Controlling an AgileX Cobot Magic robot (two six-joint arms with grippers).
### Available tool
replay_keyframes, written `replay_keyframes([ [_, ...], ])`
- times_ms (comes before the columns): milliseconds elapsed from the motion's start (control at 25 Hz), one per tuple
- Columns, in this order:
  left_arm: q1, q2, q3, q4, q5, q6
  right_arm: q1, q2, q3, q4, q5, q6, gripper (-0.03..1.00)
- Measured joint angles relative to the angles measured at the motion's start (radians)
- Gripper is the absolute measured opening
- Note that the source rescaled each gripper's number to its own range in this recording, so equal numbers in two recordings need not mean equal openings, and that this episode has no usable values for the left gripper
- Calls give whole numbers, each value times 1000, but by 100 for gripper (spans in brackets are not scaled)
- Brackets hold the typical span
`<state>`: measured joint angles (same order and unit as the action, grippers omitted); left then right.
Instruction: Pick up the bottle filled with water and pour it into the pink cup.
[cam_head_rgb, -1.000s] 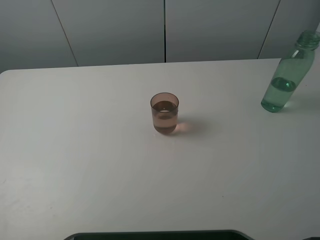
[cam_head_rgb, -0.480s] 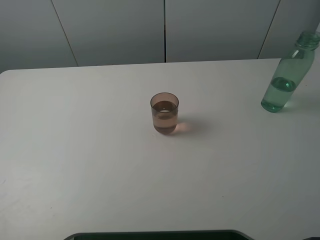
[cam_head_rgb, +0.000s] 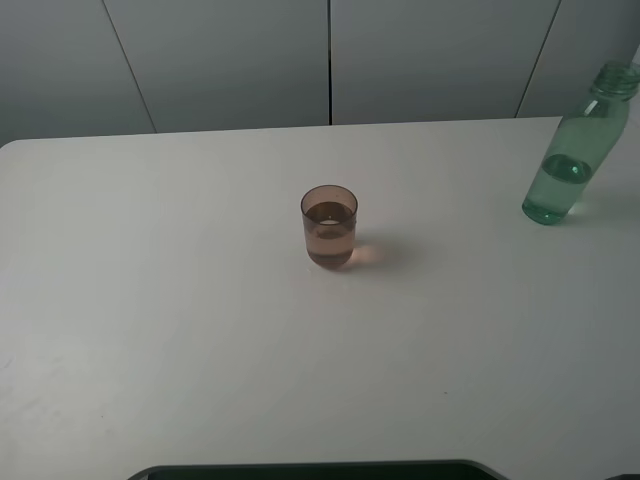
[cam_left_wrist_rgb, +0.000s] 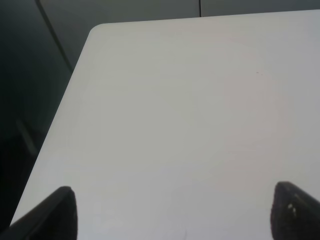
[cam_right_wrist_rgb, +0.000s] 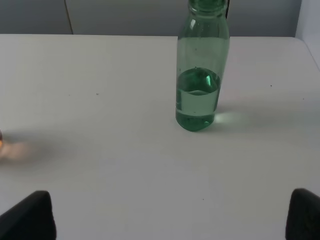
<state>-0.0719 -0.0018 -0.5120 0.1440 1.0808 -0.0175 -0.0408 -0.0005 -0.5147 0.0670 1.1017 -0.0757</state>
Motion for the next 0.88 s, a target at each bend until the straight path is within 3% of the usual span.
replay_keyframes([
  [880, 0, 0, 0, 0, 0, 0, 0, 0, 0, 0, -2, 0, 100],
])
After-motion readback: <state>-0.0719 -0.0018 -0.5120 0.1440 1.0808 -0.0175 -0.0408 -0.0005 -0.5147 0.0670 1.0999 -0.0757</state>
